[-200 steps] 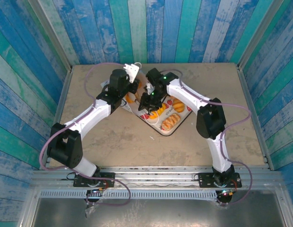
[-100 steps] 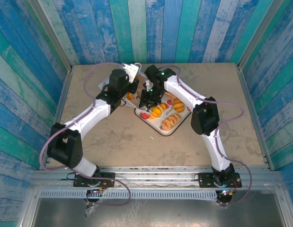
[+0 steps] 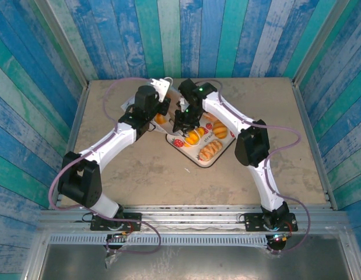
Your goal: Take the fake bread out of the paper bag
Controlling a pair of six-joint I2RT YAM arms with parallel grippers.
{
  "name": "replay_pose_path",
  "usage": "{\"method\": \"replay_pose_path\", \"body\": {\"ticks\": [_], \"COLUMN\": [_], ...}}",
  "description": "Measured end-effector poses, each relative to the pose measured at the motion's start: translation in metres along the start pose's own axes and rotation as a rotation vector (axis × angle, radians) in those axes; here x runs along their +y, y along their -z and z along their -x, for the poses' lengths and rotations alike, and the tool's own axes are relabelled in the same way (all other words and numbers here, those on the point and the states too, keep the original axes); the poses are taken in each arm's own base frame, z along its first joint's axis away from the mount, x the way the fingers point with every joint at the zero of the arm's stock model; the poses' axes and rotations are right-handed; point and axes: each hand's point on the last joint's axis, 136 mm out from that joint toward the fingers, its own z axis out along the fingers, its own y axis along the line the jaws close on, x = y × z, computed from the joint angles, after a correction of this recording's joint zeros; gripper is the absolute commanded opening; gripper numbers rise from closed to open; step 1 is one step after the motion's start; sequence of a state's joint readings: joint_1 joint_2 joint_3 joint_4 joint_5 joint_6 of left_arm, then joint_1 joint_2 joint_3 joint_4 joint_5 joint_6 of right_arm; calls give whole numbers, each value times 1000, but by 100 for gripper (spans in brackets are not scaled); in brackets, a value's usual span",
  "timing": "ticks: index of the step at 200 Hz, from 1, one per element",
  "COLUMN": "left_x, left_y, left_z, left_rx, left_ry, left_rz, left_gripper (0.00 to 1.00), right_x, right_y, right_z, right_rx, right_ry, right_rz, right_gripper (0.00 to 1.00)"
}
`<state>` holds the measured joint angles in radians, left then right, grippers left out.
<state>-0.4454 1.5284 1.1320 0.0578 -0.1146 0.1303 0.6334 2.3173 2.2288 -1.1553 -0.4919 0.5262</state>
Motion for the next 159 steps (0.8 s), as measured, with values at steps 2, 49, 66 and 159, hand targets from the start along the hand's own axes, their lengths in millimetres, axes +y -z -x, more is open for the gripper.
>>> {"method": "replay_pose_path", "body": {"ticks": [2,49,66,159], "left_x": [0,13,17,26], "left_y": [0,2,2,5], "left_z": [0,11,13,21], "left_rx": [0,-19,-23,-35], "left_ry": [3,54,71,131], "left_rz": [2,78,95,146], "left_gripper": [0,0,0,0], "right_x": [0,4,5,3], "right_y": [1,27,42,68], "right_z": [0,-8,-16,-51], "right_rx": [-1,-53,-72,-88], "right_ry": [1,41,55,121], "right_rz": [0,-25,-31,-58], "right_gripper": [1,1,0,1]}}
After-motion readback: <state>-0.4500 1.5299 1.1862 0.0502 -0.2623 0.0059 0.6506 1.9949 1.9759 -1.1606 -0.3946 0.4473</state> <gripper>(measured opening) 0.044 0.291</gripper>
